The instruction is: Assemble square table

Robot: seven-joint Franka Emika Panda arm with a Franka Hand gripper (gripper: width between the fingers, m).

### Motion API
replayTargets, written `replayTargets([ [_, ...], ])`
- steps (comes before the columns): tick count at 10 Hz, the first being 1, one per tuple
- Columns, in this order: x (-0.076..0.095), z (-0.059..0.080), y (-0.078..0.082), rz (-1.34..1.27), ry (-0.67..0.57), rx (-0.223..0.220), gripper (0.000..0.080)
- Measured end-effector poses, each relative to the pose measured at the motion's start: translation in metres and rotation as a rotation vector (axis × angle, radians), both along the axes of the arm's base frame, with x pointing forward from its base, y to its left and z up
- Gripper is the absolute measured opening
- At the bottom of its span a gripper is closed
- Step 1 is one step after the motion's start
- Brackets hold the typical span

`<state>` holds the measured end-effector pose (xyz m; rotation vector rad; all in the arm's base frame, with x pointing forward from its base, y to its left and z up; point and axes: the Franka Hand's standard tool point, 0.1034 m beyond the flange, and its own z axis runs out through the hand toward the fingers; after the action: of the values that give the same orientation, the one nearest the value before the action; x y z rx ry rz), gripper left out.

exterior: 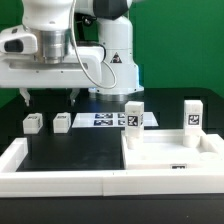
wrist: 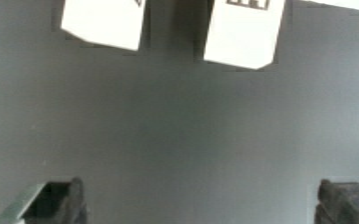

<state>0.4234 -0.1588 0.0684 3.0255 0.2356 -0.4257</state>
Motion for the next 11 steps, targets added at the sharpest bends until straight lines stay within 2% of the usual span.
replayTargets([
  [2, -0.01, -0.008, 0.01, -0.028, 0.022, -0.005, 0.0648],
  [7, -0.011, -0.01, 0.01, -0.023, 0.027, -0.005, 0.0648],
  [11, -0.034, -0.022, 0.013, -0.068, 0.066, -0.002, 0.0648],
])
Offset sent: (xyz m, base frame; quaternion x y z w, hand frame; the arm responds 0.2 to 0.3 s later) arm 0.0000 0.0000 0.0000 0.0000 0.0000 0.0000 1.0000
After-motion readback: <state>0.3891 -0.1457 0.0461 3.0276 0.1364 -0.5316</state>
